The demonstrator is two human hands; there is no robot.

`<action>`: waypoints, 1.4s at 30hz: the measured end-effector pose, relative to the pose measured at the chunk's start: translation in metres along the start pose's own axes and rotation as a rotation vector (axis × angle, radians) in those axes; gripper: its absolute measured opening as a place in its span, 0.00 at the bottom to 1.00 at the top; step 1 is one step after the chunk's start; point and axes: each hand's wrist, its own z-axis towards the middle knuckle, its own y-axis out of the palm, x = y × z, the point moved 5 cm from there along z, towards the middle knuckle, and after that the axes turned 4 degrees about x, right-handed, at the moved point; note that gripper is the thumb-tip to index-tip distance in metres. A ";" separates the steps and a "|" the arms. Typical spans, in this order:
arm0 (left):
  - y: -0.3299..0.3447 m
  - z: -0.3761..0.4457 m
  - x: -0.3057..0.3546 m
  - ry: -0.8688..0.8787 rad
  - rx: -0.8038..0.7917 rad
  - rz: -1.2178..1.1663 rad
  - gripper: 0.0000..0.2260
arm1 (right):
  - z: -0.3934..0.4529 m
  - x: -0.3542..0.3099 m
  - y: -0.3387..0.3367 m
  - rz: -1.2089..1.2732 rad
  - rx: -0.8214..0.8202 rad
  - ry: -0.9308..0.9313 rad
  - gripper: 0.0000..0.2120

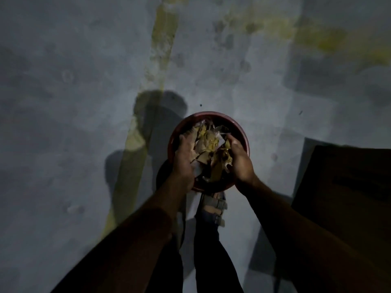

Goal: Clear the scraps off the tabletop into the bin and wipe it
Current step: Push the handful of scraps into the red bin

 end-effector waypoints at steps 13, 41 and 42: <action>-0.016 0.051 -0.024 0.895 -0.064 1.774 0.41 | 0.040 0.036 0.019 -1.592 -0.278 -0.390 0.64; -0.019 -0.122 0.047 1.021 0.024 1.788 0.37 | -0.098 -0.075 0.022 -1.375 -0.222 -0.526 0.33; -0.019 -0.148 0.057 1.018 0.004 1.791 0.37 | -0.123 -0.089 0.022 -1.388 -0.210 -0.536 0.33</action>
